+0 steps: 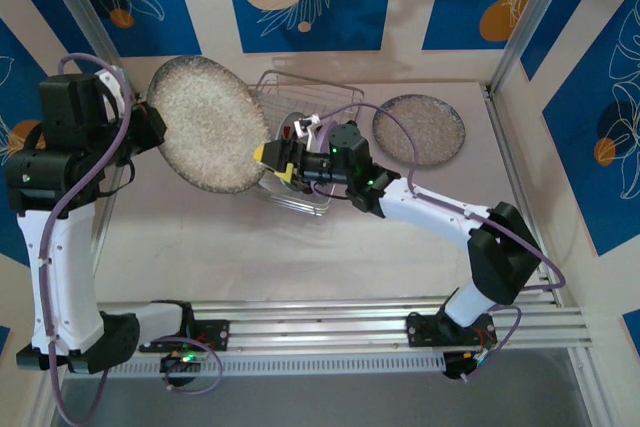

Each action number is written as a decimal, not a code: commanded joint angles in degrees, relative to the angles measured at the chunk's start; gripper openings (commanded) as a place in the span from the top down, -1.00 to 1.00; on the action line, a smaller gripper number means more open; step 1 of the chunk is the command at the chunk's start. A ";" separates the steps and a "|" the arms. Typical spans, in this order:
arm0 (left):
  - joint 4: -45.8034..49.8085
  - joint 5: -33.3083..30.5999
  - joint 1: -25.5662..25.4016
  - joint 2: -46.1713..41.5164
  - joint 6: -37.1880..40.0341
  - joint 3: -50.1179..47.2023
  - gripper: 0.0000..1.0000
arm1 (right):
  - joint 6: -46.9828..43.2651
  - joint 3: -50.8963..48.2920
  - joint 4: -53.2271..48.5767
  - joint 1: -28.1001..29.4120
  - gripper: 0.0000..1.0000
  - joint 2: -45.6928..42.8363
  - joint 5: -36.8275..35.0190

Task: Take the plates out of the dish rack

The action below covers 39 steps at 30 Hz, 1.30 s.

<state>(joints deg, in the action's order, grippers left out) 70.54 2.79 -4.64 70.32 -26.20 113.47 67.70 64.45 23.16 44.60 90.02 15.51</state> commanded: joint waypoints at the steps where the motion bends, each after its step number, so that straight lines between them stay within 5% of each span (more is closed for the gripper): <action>1: -16.67 4.87 -0.19 -0.44 -5.02 1.33 1.00 | 1.20 2.23 2.21 -0.93 -0.73 1.01 1.49; 24: -32.06 13.22 -0.19 5.33 -17.00 -4.32 1.00 | 7.40 7.34 8.91 -8.58 -0.62 5.70 3.35; 39: -42.75 17.40 -0.14 5.97 -25.31 -11.65 1.00 | 9.78 12.52 9.70 -11.99 0.03 8.90 2.78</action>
<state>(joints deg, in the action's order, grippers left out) 43.99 15.07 -4.64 78.11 -46.68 100.75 77.21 74.13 30.87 32.67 98.39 18.24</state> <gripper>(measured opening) 0.085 0.498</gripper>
